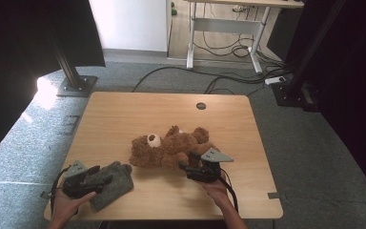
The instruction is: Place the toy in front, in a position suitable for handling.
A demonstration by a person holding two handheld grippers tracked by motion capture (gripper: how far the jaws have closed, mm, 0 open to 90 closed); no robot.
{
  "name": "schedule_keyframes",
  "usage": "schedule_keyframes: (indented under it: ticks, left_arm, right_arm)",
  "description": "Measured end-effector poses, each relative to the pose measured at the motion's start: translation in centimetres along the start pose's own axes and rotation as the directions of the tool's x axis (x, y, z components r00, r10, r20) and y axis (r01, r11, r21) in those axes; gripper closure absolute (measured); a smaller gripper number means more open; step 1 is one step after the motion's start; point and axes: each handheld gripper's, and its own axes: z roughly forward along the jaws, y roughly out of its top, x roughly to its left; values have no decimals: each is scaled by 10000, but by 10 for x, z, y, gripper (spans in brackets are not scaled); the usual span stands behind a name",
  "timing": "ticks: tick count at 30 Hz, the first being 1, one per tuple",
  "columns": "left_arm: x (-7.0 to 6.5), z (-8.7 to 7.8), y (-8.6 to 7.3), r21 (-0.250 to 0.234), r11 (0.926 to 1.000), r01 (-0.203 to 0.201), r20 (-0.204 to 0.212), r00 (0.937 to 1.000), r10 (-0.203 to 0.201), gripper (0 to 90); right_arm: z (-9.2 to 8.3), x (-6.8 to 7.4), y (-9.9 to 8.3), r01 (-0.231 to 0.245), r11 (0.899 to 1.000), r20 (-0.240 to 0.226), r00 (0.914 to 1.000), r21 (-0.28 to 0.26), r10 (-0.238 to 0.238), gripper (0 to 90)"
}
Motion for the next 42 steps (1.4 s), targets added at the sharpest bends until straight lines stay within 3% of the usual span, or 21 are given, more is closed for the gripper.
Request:
schedule_keyframes:
  ticks: [3, 9, 13, 17, 20, 25, 26, 27, 29, 31, 37, 42]
  left_arm:
    - [-6, 6, 0, 333, 9992, -212, 32, 9998, 211, 230]
    - [-11, 25, -6, 1205, 9925, -218, -50, 9997, 226, 176]
    - [-17, 38, -11, 1905, 9807, -440, -106, 9988, 468, 145]
    - [-23, 51, -16, 2551, 9625, -923, -371, 9938, 1051, 127]
    - [-23, 53, -17, 2608, 9606, -964, -477, 9925, 1126, 127]
    - [-24, 54, -18, 2538, 9627, -938, -747, 9904, 1162, 166]
    - [-24, 53, -18, 2507, 9641, -873, -831, 9903, 1113, 219]
    - [-23, 52, -18, 2450, 9658, -844, -886, 9901, 1090, 219]
    - [-19, 50, -18, 2227, 9719, -766, -990, 9900, 1007, 328]
    - [-15, 49, -19, 2033, 9761, -763, -1012, 9900, 985, 496]
    - [-14, 48, -20, 1817, 9798, -835, -1115, 9882, 1049, 586]
    - [-8, 46, -20, 1673, 9840, -612, -797, 9940, 754, 686]
  right_arm:
    - [-11, -8, 1, -72, 9998, 277, 9996, -176, 76, 339]
    - [-24, -22, 5, -162, 9989, 759, 9969, -444, 196, 340]
    - [-28, -29, 10, -235, 9983, 1070, 9938, -542, 292, 330]
    - [-26, -35, 14, -308, 9985, 1497, 9880, -445, 371, 306]
    - [-22, -41, 15, -364, 9990, 1858, 9818, -243, 403, 282]
    - [-13, -52, 14, -747, 9970, 2010, 9772, 213, 689, 250]
    - [-8, -54, 13, -862, 9947, 1933, 9784, 557, 739, 230]
    - [-8, -54, 13, -862, 9947, 1933, 9784, 557, 739, 230]
    - [-4, -55, 10, -981, 9918, 1904, 9784, 823, 810, 226]
    - [-4, -57, 6, -1293, 9881, 1770, 9777, 832, 1130, 235]
    - [-7, -56, 0, -1365, 9864, 1600, 9797, 912, 1208, 250]
    - [-9, -56, -6, -1363, 9856, 1455, 9819, 1001, 1210, 274]
